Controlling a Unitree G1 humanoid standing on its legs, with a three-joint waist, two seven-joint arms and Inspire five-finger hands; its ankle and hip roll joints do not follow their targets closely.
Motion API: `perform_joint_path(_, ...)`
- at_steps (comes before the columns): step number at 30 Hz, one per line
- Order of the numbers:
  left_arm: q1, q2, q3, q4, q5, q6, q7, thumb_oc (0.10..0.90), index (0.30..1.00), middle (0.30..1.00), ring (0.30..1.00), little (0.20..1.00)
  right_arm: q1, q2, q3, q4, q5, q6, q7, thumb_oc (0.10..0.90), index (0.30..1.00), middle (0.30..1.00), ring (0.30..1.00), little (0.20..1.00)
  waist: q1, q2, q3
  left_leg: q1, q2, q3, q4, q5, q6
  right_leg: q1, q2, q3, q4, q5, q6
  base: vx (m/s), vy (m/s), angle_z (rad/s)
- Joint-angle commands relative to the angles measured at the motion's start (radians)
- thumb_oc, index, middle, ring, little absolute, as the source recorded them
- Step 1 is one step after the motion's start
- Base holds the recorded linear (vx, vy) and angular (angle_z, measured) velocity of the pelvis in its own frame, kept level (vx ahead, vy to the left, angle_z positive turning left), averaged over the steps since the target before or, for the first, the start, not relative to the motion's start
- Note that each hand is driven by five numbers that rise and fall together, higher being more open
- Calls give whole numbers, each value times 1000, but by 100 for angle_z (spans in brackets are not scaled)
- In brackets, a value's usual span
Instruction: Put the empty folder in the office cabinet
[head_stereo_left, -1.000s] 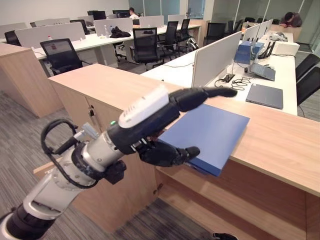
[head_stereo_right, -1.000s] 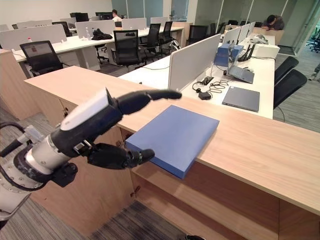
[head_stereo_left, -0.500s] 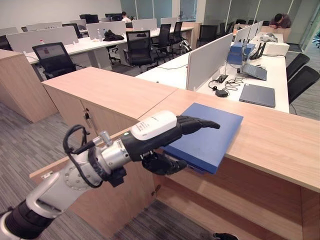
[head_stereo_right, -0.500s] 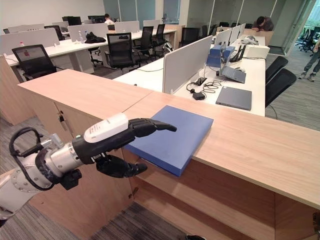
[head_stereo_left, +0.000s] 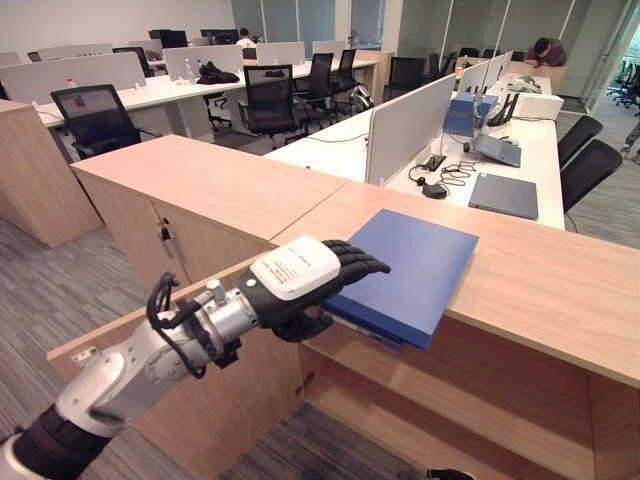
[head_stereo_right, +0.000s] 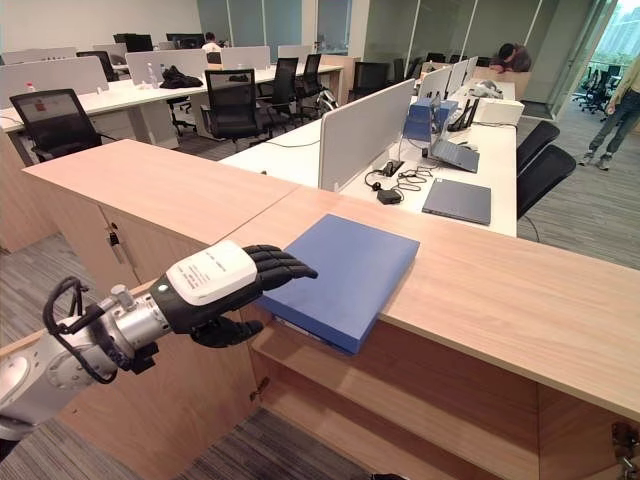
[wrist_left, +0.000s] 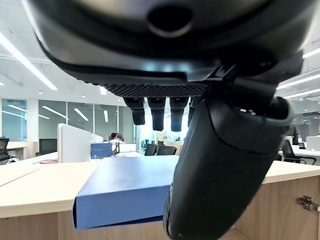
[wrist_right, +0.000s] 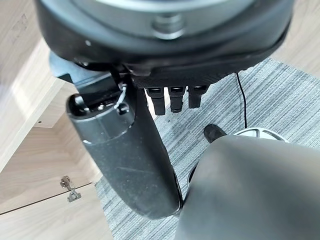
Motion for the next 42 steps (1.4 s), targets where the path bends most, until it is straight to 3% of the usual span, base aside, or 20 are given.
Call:
perform_joint_path(1, -69, -19, 70, -22, 5, -13, 107, 800, 900, 900, 900, 900, -52, 26, 29, 12, -25, -16, -4, 800, 900, 900, 900, 900, -16, -28, -3, 25, 2, -31, -3, -120, -14, 14, 0, 61, 7, -78, 38, 0, 0, 0)
perform_joint_path(10, -51, -58, 47, 12, -23, 0, 85, 800, 900, 900, 900, 900, -48, 25, 28, 15, -21, -13, 0, 800, 900, 900, 900, 900, -22, -28, -2, 27, 2, -26, -3, -121, -12, 13, 2, 68, 7, -76, 36, 0, 0, 0)
perform_joint_path(14, -61, -60, 30, 50, 36, 1, 113, 800, 900, 900, 900, 900, -48, 28, 33, 12, -20, -14, -2, 800, 900, 900, 900, 900, -24, -27, -5, 27, 2, -24, -3, -122, -12, 12, 2, 69, 7, -76, 37, 0, 0, 0)
perform_joint_path(26, -109, -144, -61, 287, 355, 20, 353, 800, 900, 900, 900, 900, -38, 37, 48, -29, -16, -29, -54, 800, 900, 900, 900, 900, -38, -37, -8, 25, 0, -17, -3, -123, -11, 8, 4, 80, 7, -77, 36, -3, 0, -3)
perform_joint_path(37, -150, -203, -111, 362, 425, 51, 393, 800, 900, 900, 900, 900, -42, 39, 51, -27, -16, -28, -70, 800, 900, 900, 900, 900, -47, -38, -11, 22, -2, -15, -3, -123, -7, 3, 3, 84, 7, -74, 35, -2, 0, -1)
perform_joint_path(41, -162, -241, -115, 410, 456, 74, 454, 800, 900, 900, 900, 900, -43, 48, 57, -29, -14, -31, -78, 800, 900, 900, 900, 900, -50, -42, -12, 22, -3, -13, -3, -125, -5, 2, 3, 84, 7, -73, 35, 0, 0, 0)
perform_joint_path(42, -166, -252, -118, 425, 462, 80, 471, 516, 474, 474, 474, 474, -45, 49, 57, -29, -11, -33, -81, 800, 900, 900, 900, 900, -50, -42, -12, 22, -3, -13, -3, -125, -5, 1, 3, 85, 7, -73, 35, 0, 0, 0)
